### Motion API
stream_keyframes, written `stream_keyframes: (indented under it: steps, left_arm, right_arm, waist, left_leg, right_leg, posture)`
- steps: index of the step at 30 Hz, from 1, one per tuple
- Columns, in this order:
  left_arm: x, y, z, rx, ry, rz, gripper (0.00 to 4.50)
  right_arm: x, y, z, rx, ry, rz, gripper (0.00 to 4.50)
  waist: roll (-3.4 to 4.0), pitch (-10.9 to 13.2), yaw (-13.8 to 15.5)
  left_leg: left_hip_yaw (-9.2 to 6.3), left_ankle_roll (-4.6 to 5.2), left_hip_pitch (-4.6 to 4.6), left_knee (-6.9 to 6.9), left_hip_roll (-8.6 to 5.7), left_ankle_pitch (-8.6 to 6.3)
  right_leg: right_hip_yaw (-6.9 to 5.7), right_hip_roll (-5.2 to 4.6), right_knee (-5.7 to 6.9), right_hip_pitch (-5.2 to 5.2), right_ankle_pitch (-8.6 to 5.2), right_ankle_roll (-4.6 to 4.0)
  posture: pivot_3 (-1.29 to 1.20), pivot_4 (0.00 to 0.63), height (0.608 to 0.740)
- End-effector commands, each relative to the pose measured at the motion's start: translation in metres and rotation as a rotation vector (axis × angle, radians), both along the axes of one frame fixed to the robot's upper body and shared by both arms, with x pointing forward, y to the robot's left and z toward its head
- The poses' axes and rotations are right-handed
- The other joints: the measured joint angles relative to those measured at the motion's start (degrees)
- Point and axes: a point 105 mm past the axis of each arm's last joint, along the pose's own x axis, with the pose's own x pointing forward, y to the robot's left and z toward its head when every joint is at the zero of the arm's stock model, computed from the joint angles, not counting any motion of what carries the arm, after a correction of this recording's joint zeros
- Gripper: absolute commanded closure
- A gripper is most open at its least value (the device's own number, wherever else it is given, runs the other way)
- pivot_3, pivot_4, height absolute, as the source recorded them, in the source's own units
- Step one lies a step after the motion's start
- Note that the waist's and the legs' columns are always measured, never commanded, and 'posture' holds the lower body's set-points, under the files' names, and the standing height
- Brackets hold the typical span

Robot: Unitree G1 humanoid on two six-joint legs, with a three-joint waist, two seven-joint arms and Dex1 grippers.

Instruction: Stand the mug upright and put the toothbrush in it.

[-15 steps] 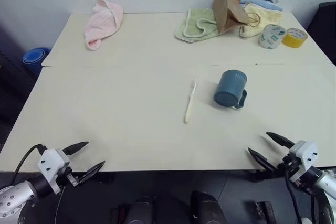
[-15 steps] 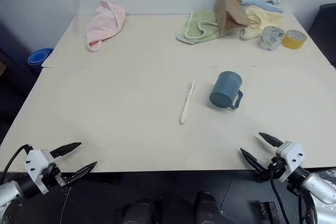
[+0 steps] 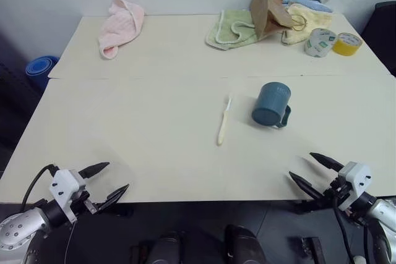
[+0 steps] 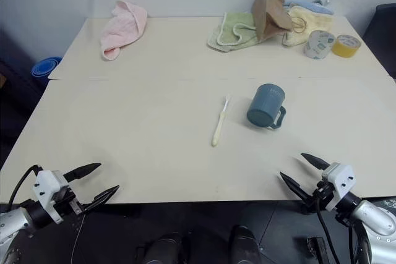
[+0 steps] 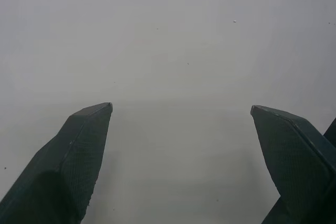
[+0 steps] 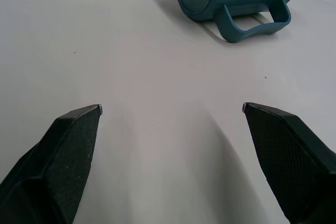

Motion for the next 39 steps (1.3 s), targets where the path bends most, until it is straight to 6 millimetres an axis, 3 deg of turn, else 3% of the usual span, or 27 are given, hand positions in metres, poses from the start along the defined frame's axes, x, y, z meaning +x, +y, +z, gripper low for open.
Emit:
stream_keyframes:
  steps: [1, 12, 17, 23, 29, 33, 36, 39]
  left_arm:
    - [0.0, 0.0, 0.005, 0.015, -0.019, -0.012, 0.0]
    - [0.006, -0.016, 0.016, -0.069, -0.029, -0.076, 0.0]
    - [0.014, -0.044, 0.045, -0.184, -0.049, -0.202, 0.0]
    - [0.021, -0.067, 0.054, -0.216, -0.05, -0.293, 0.0]
    - [0.02, -0.085, 0.054, -0.232, -0.051, -0.356, 0.0]
    - [0.022, -0.096, 0.061, -0.242, -0.085, -0.381, 0.0]
    - [0.023, -0.102, 0.067, -0.251, -0.109, -0.395, 0.0]
    - [0.025, -0.105, 0.068, -0.252, -0.116, -0.397, 0.0]
  right_arm:
    - [0.001, -0.003, 0.009, 0.012, -0.045, -0.02, 0.03]
    - [0.02, -0.005, 0.026, 0.093, -0.063, -0.071, 0.03]
    - [0.062, -0.013, 0.057, 0.328, 0.153, -0.214, 0.03]
    - [0.117, -0.007, 0.079, 0.389, 0.504, -0.375, 0.03]
    - [0.148, 0.016, 0.076, 0.27, 0.665, -0.426, 0.03]
    - [0.155, 0.025, 0.065, 0.166, 0.738, -0.423, 0.03]
    - [0.158, 0.042, 0.063, 0.194, 0.795, -0.366, 0.61]
    - [0.162, 0.046, 0.058, 0.133, 0.798, -0.346, 1.61]
  waist:
    - [0.0, 0.0, 0.0]
    - [0.0, 0.0, 0.0]
    - [0.03, 0.0, -0.1]
    - [0.09, 0.0, -0.2]
    - [0.08, 0.0, 0.0]
    - [-0.02, -0.1, -0.2]
    - [-0.23, -0.2, -0.2]
    - [-0.25, -0.2, -0.4]
  left_leg:
    - [0.0, 0.0, 0.0, 0.0, 0.0, 0.0]
    - [0.01, 0.0, 0.01, 0.04, 0.0, 0.01]
    - [0.0, 0.03, -0.02, 0.15, 0.14, 0.03]
    - [0.21, -0.11, -0.24, 0.18, 0.15, 0.18]
    - [0.46, -0.14, -0.98, 0.2, 0.1, 0.2]
    - [0.6, -0.1, -1.24, 0.27, 0.03, 0.2]
    - [0.64, -0.09, -1.25, 0.35, 0.04, 0.2]
    - [0.72, -0.09, -1.25, 0.6, 0.1, 0.2]
  right_leg:
    - [0.0, 0.0, 0.0, 0.0, 0.0, 0.0]
    - [0.01, 0.0, 0.08, 0.0, 0.0, 0.0]
    - [0.07, -0.06, 0.16, -0.02, 0.04, -0.01]
    - [0.08, 0.08, 0.35, -0.46, 0.16, -0.21]
    - [-0.17, 0.12, 0.53, -1.11, 0.21, -0.16]
    - [-0.2, 0.09, 0.6, -1.44, 0.31, 0.01]
    - [-0.22, 0.09, 0.54, -1.4, 0.34, 0.06]
    - [-0.22, 0.11, 0.6, -1.35, 0.36, 0.04]
  posture:
    - [0.0, 0.15, 0.74]
    - [0.0, 0.15, 0.74]
    - [0.0, 0.15, 0.74]
    - [0.0, 0.15, 0.74]
    - [0.0, 0.15, 0.74]
    - [0.0, 0.15, 0.74]
    - [0.0, 0.15, 0.74]
    - [0.0, 0.15, 0.74]
